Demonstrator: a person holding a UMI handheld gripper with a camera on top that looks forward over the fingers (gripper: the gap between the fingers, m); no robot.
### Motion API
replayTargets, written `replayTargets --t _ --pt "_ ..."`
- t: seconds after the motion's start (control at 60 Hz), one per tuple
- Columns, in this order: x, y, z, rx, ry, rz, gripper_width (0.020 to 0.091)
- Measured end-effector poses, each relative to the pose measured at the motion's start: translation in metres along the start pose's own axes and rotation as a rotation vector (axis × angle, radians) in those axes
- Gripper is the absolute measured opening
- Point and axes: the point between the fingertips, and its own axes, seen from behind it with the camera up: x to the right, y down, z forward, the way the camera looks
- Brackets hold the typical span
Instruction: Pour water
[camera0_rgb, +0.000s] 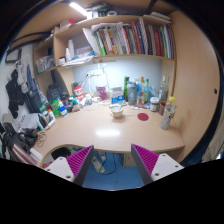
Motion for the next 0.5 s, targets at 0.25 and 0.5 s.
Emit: replayTargets --t 0.25,0.5 --pt "-0.017 -0.004 0.006 0.021 0.017 0.021 0.0840" --pt "0.062 -0.005 0.046 0.028 0.090 0.052 0.0838"
